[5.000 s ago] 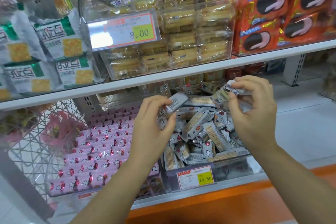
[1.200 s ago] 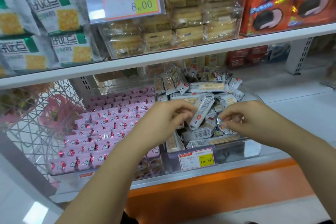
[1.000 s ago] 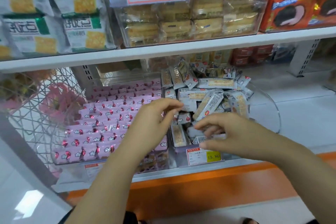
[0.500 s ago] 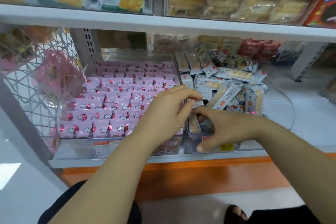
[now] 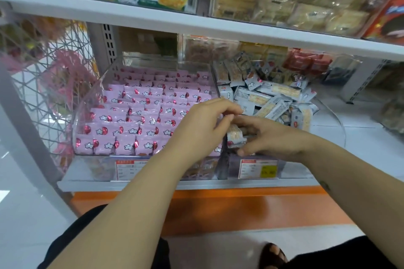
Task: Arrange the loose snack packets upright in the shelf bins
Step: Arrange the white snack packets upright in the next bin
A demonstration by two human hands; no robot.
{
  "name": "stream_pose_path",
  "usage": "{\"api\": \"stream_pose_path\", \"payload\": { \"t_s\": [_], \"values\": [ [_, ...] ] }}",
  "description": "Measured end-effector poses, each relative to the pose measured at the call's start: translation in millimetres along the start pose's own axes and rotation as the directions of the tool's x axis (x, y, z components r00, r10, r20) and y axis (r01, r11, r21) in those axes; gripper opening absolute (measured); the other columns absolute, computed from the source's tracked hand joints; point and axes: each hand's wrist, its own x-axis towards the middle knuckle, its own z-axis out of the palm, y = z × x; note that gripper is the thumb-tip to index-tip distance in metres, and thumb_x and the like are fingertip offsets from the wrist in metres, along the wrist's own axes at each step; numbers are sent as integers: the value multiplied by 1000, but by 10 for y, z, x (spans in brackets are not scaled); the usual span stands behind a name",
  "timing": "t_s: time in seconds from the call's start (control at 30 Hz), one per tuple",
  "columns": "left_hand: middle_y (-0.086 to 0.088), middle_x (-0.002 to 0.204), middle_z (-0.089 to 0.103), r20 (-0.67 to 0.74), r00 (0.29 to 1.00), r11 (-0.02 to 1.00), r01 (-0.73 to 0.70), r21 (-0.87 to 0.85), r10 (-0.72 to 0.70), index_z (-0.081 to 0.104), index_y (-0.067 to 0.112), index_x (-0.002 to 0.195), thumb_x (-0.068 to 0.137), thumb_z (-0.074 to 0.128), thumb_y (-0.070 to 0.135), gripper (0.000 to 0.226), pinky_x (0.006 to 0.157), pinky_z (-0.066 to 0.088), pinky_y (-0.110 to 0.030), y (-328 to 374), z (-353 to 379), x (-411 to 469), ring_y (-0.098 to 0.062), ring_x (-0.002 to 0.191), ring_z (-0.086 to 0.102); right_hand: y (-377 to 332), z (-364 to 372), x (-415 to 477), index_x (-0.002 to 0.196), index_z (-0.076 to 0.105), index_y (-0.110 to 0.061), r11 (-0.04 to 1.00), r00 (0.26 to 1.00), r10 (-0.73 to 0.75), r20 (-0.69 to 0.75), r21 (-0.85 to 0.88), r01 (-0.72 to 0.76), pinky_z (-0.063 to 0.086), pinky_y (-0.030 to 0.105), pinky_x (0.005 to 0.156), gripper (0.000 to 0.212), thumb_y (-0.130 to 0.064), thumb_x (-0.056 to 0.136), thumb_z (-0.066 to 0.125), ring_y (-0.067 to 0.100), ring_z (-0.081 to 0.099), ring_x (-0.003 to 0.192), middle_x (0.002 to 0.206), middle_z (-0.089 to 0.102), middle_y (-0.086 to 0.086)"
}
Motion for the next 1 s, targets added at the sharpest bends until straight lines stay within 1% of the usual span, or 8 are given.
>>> {"api": "stream_pose_path", "payload": {
  "t_s": [0.17, 0.27, 0.47, 0.57, 0.7, 0.8, 0.9, 1.0],
  "values": [
    [17, 99, 61, 18, 1000, 1000, 23, -9, -23, 66, 33, 105, 95, 54, 14, 24, 71, 38, -3, 4, -7, 9, 10, 88, 52, -13, 80, -17, 117, 60, -31, 966, 984, -50, -169, 241, 90, 47, 51, 98, 62, 18, 80, 58, 31, 59, 107, 127, 51, 15],
    [9, 99, 63, 27, 999, 999, 35, -10, -35, 55, 54, 94, 95, 55, 22, 32, 59, 38, -8, 22, -45, 36, 8, 66, 50, -59, 93, -9, 117, 59, -27, 956, 964, -41, -263, 272, 115, 50, 45, 95, 57, 18, 82, 56, 23, 64, 90, 121, 55, 15],
    [26, 109, 55, 177, 980, 995, 99, -11, -95, 53, 57, 103, 73, 72, 50, 36, 80, 35, 1, 74, -112, 62, 7, 101, 50, 33, 73, 46, 129, 55, -13, 946, 932, -24, -362, 292, 138, 57, 36, 83, 56, 14, 80, 61, 22, 70, 84, 88, 70, 6],
    [34, 103, 49, 173, 983, 997, 55, 62, -65, 56, 46, 116, 77, 75, 36, 44, 86, 35, -1, 33, -84, 91, 12, 99, 48, 93, 81, 71, 120, 58, -8, 919, 913, -44, -407, 341, 197, 57, 24, 72, 49, 16, 78, 62, 16, 71, 78, 83, 72, 5],
    [39, 99, 49, -2, 995, 995, 100, -26, -100, 60, 38, 120, 87, 67, 28, 35, 74, 38, 3, 12, -26, 132, 27, 85, 49, 88, 39, 113, 99, 61, -15, 957, 902, -130, -411, 186, 222, 54, 20, 74, 35, 14, 79, 63, 4, 68, 68, 65, 68, -12],
    [37, 103, 53, -81, 990, 991, 110, -82, -117, 58, 43, 118, 88, 65, 29, 33, 84, 39, -1, 9, 34, 171, 22, 98, 51, 114, -2, 181, 106, 61, -5, 970, 896, -160, -414, 101, 219, 54, 31, 83, 33, 13, 78, 63, -5, 55, 48, 46, 55, -20],
    [29, 106, 60, -113, 985, 985, 119, -127, -133, 57, 48, 113, 89, 64, 28, 31, 89, 47, -18, 14, 78, 204, 7, 102, 58, 109, 8, 218, 97, 62, -10, 978, 870, -193, -453, -20, 206, 56, 37, 83, 30, 5, 74, 72, -1, 56, 54, 63, 58, -13],
    [22, 101, 64, -140, 979, 977, 124, -172, -149, 57, 49, 107, 90, 63, 25, 31, 85, 50, -17, 38, 92, 230, 6, 94, 60, 90, 33, 229, 75, 55, -23, 972, 828, -230, -512, -165, 168, 52, 15, 66, 31, -2, 72, 77, 6, 60, 61, 74, 64, -1]
  ]
}}
